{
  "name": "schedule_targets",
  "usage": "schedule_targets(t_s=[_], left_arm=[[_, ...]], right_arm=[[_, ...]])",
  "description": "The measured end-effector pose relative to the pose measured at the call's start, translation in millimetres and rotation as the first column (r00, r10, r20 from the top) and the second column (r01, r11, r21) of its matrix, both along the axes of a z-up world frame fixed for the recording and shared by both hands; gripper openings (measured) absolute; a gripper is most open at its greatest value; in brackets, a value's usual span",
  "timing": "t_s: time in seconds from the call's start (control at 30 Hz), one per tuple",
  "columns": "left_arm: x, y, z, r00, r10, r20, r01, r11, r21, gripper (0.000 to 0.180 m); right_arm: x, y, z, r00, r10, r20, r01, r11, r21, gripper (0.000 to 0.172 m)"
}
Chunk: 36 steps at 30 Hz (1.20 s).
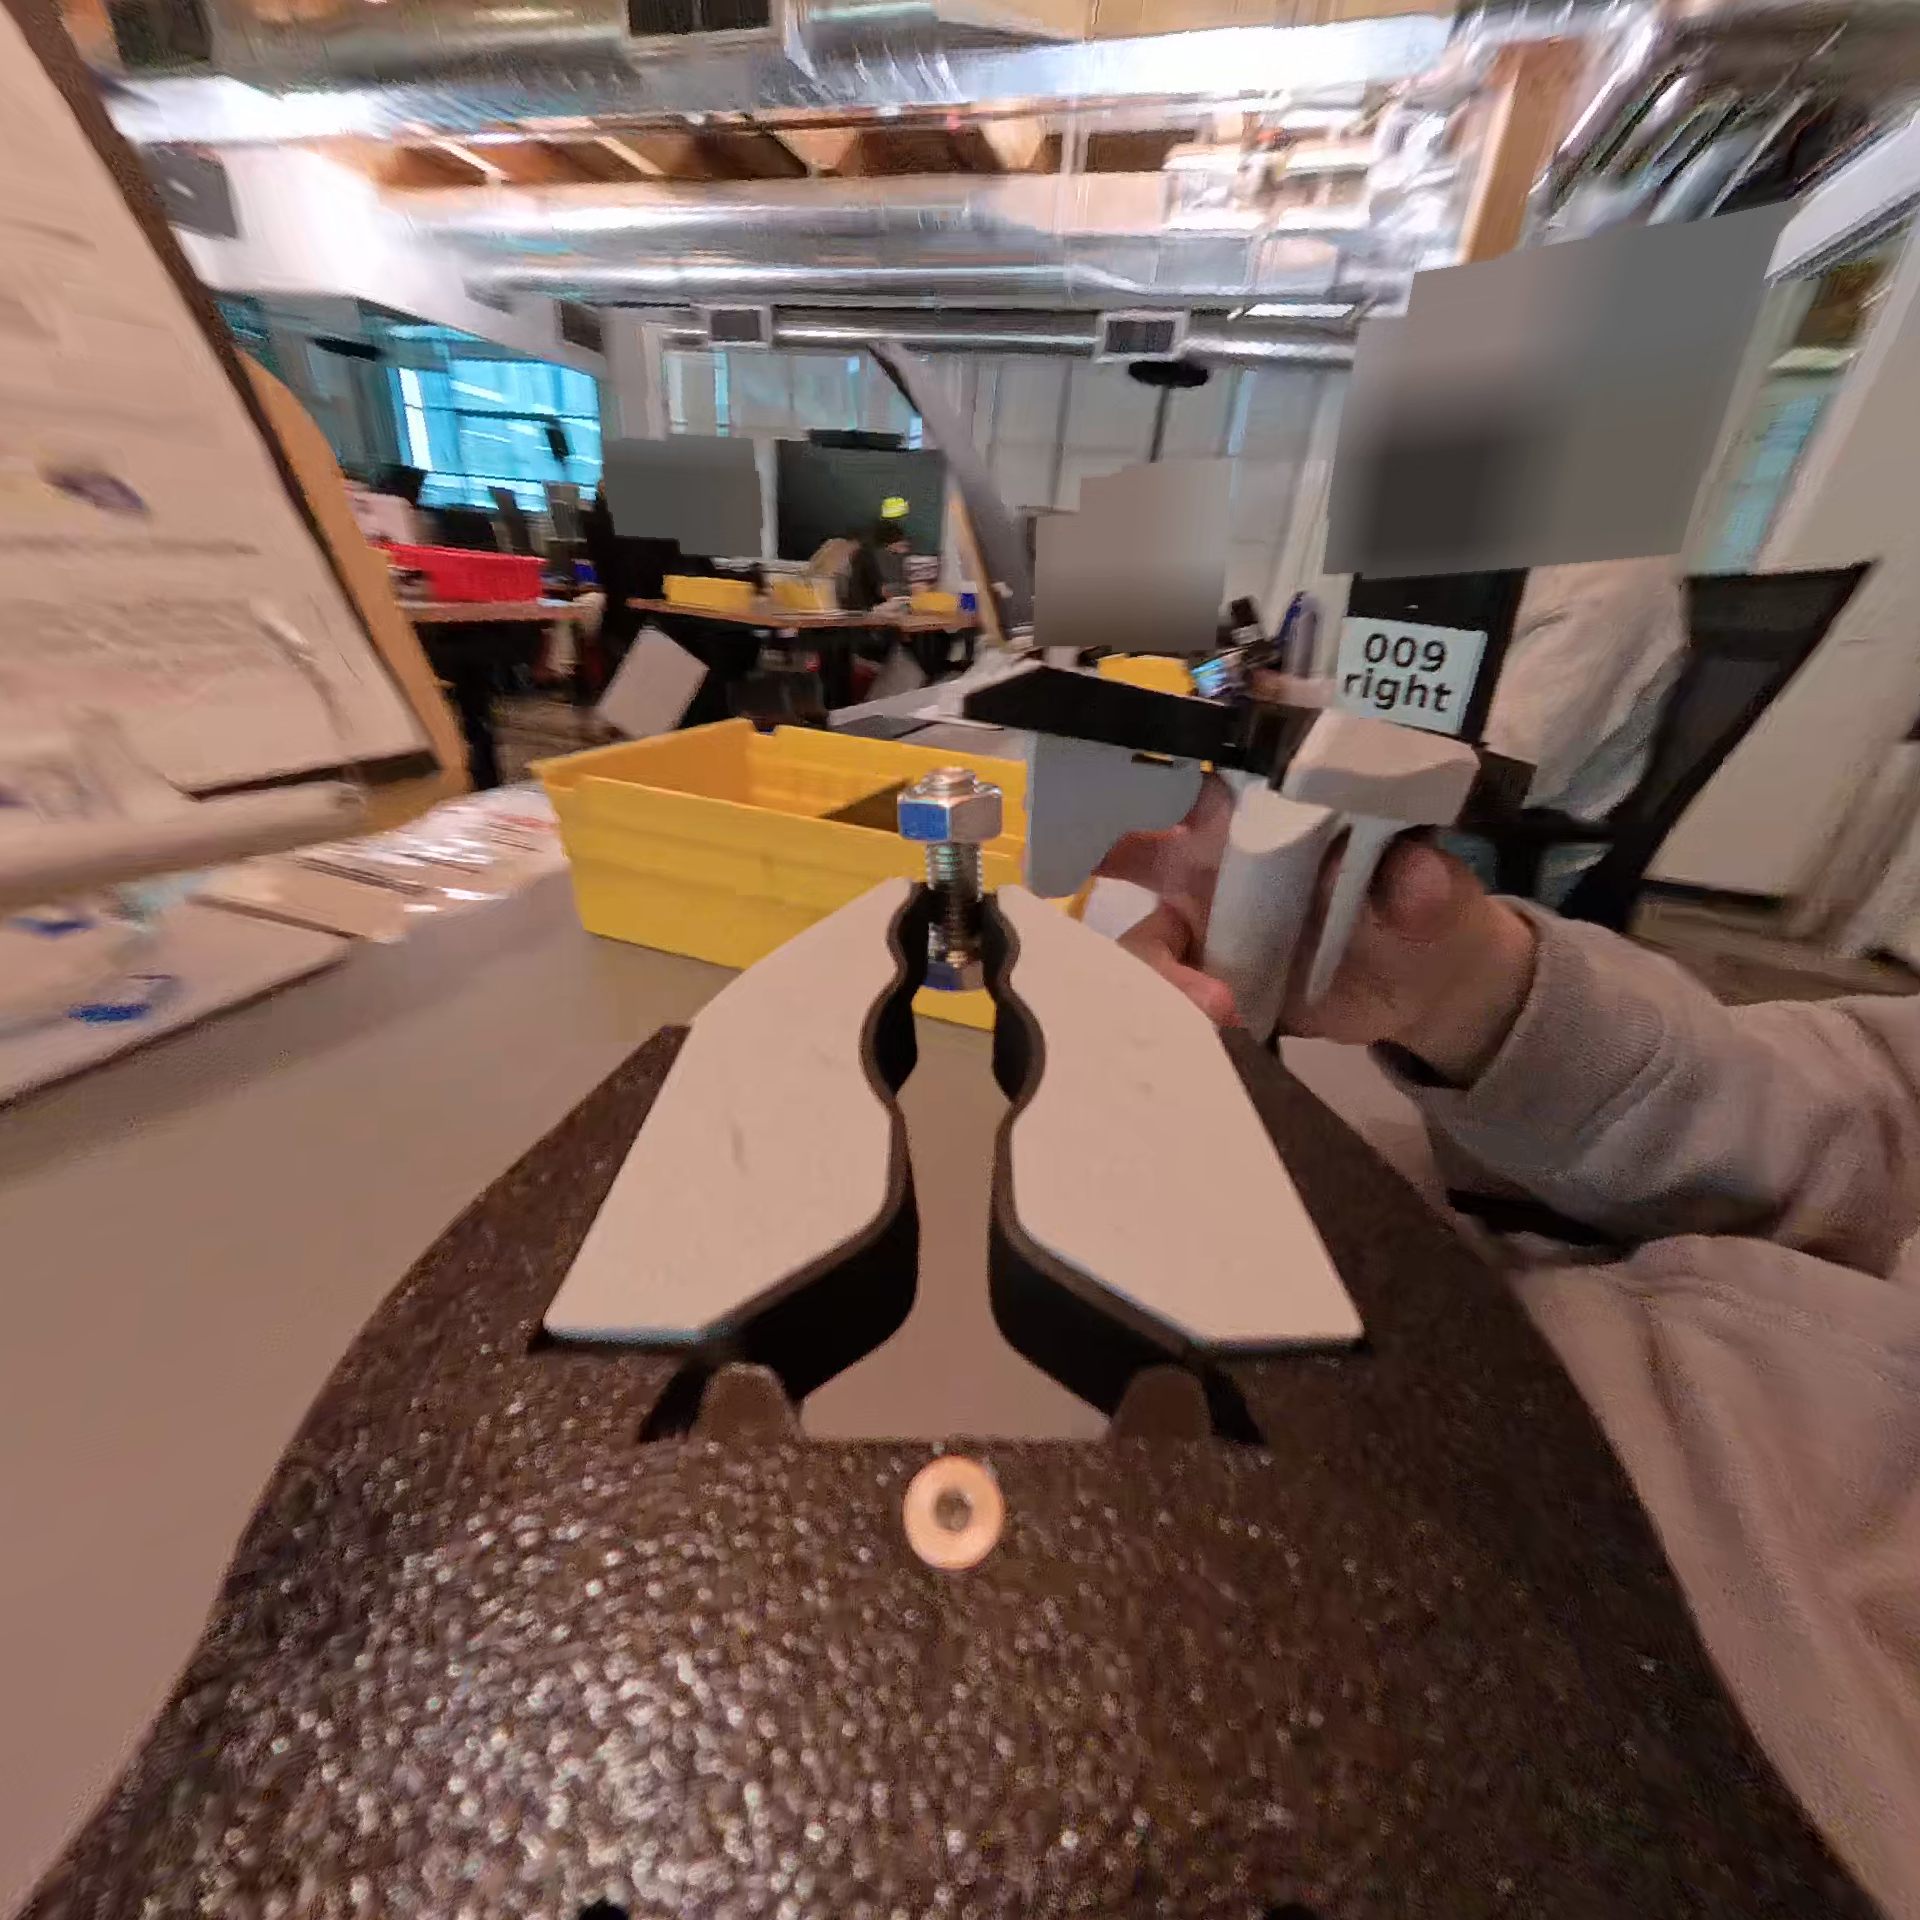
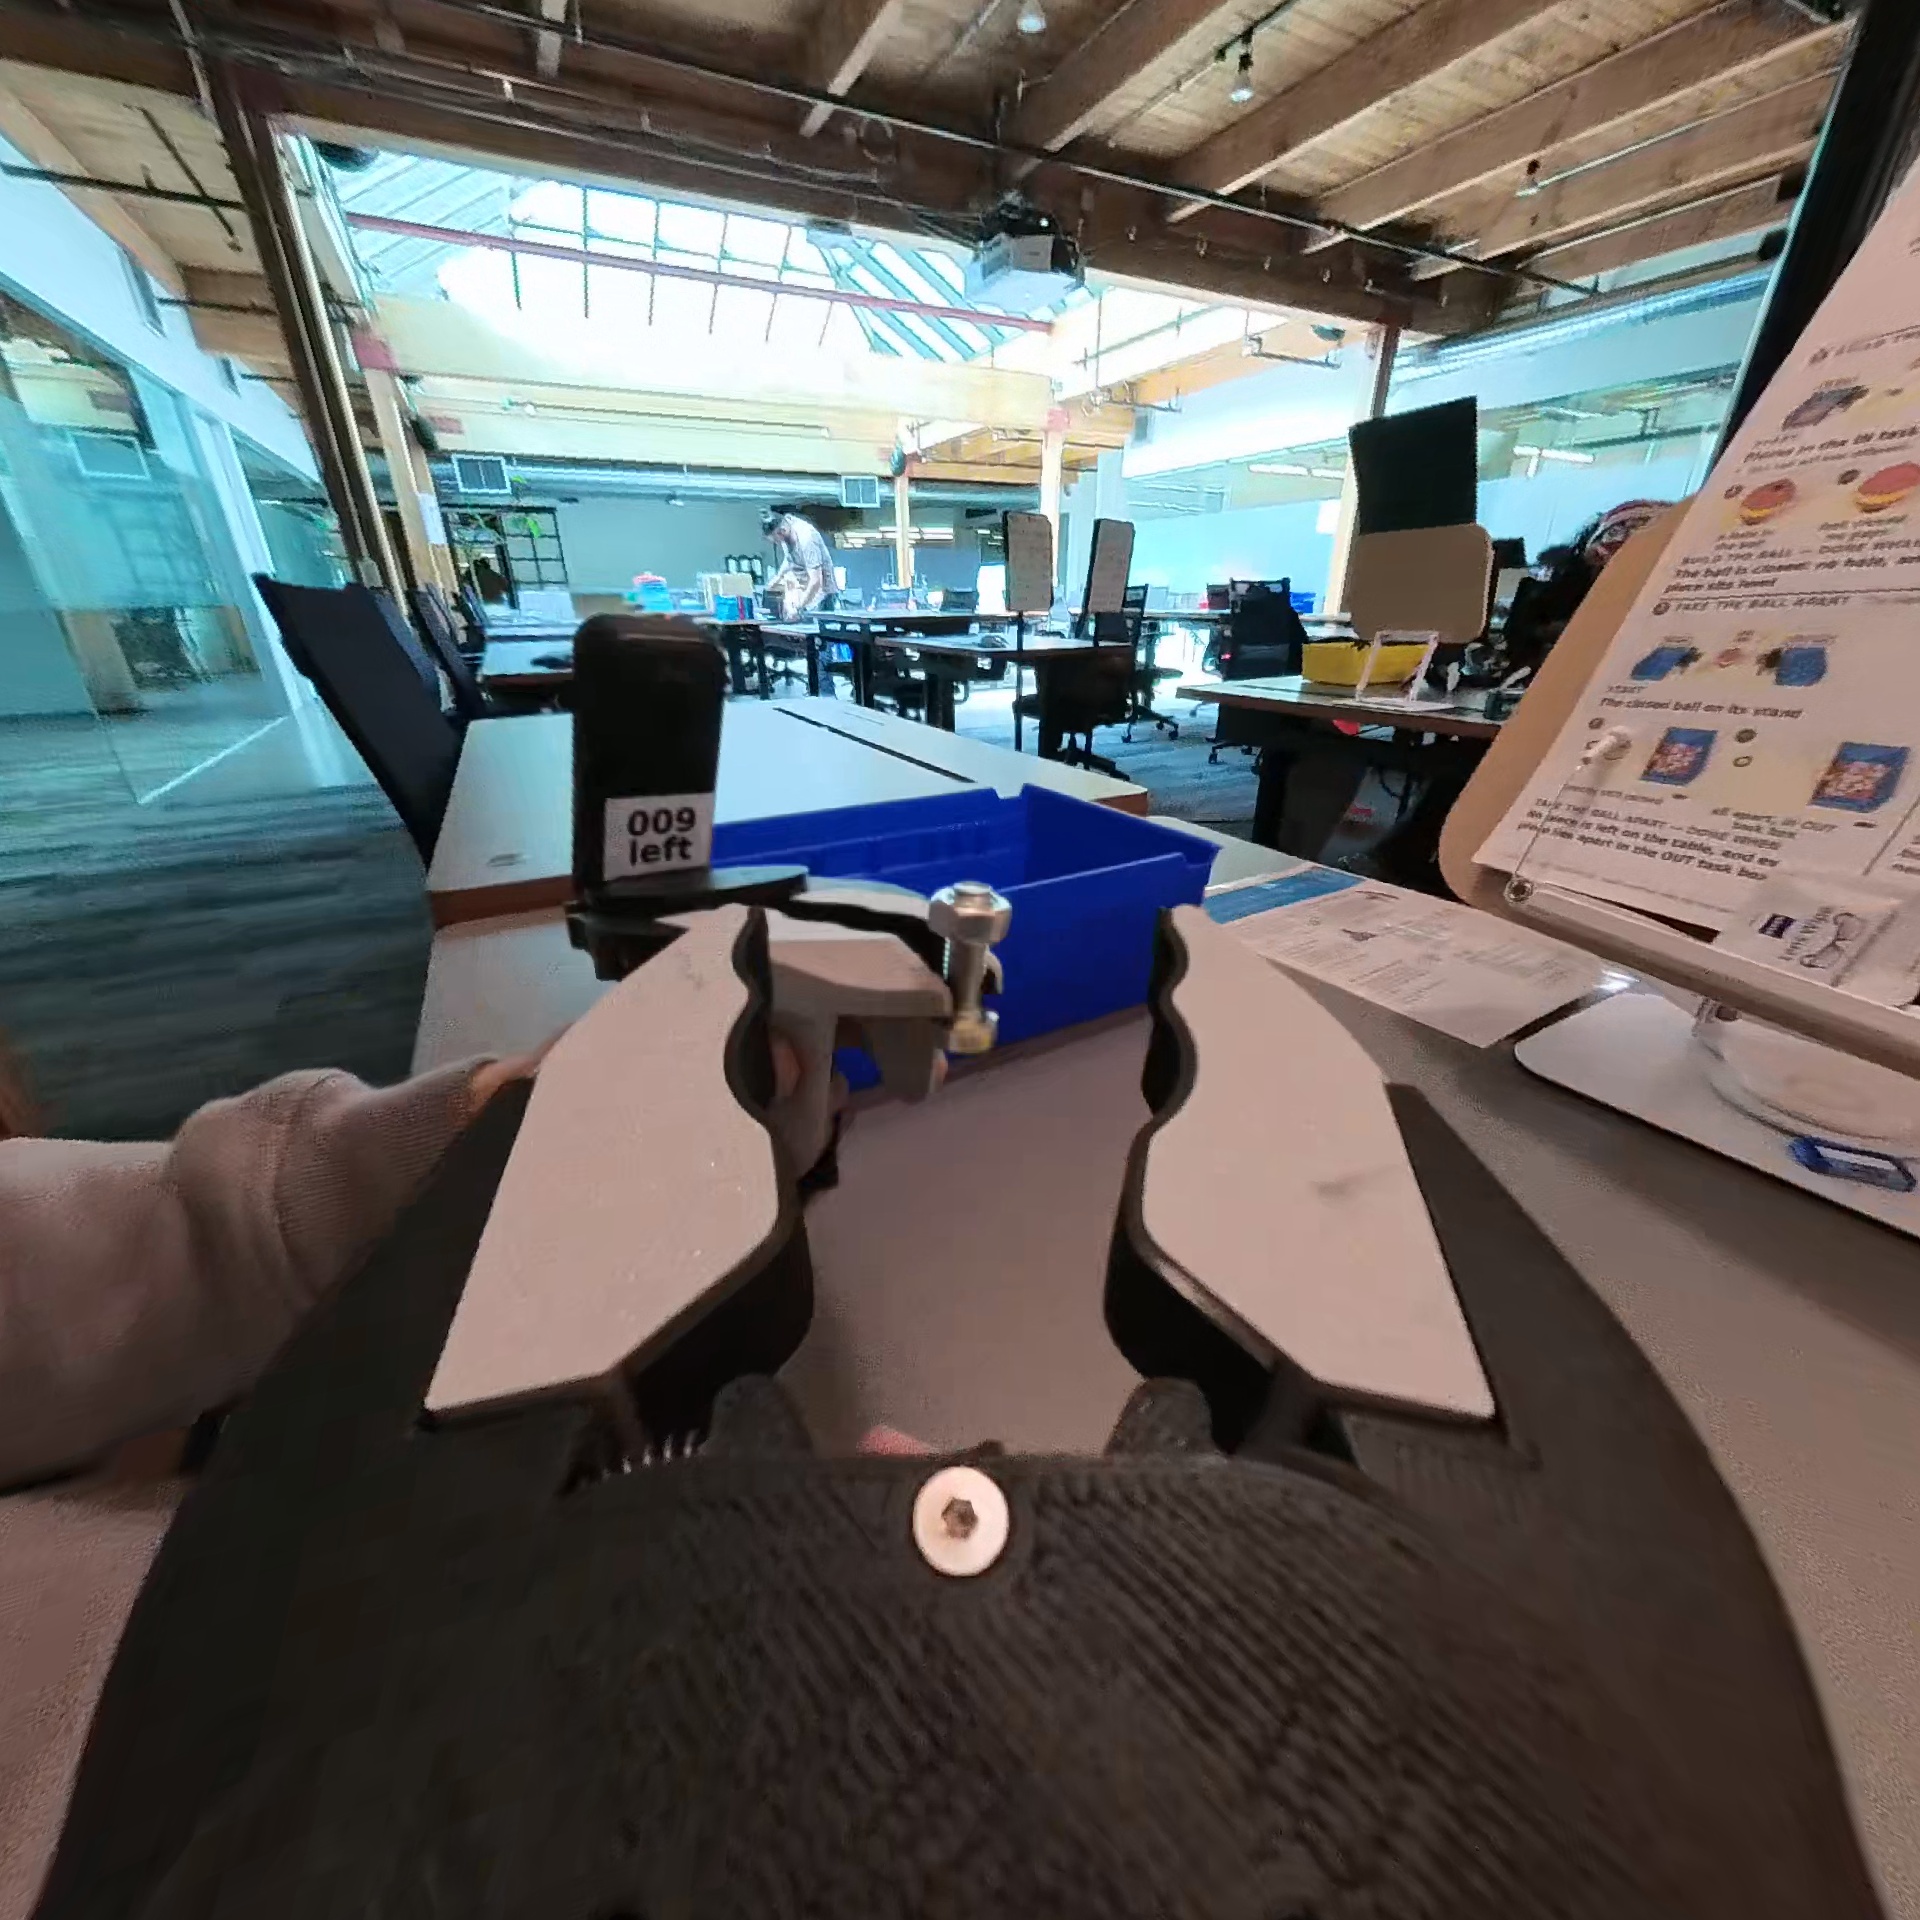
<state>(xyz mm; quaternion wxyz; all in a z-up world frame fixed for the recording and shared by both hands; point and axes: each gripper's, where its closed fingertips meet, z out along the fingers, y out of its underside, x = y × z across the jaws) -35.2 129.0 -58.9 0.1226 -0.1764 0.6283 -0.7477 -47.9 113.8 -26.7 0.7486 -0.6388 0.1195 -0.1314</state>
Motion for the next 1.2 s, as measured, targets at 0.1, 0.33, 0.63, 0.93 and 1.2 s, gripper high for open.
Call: schedule_targets(t_s=[0.1, 0.33, 0.63, 0.93, 1.2], left_arm=[[2, -19, -28, 1.0, -0.027, 0.007, 0.027, 1.0, 0.003, 0.009], [3, -33, -37, 0.999, -0.037, 0.023, 0.036, 0.999, 0.022, 0.009], [1, -39, -40, 0.999, -0.038, 0.026, 0.037, 0.998, 0.051, 0.008], [8, -15, -30, 0.997, 0.05, 0.058, -0.048, 0.998, -0.034, 0.008], [2, -37, -36, 0.994, 0.043, 0.103, -0.049, 0.997, 0.052, 0.008]], right_arm=[[10, -1, -20, 0.999, -0.047, 0.008, 0.048, 0.997, -0.062, 0.065], [21, -12, -44, 0.995, -0.084, -0.055, 0.082, 0.996, -0.026, 0.043], [19, -8, -54, 0.994, -0.099, -0.033, 0.096, 0.991, -0.094, 0.032], [59, -51, -43, 0.958, -0.272, -0.089, 0.269, 0.962, -0.038, 0.033], [17, -17, -34, 0.997, -0.08, 0.014, 0.081, 0.996, -0.029, 0.049]])
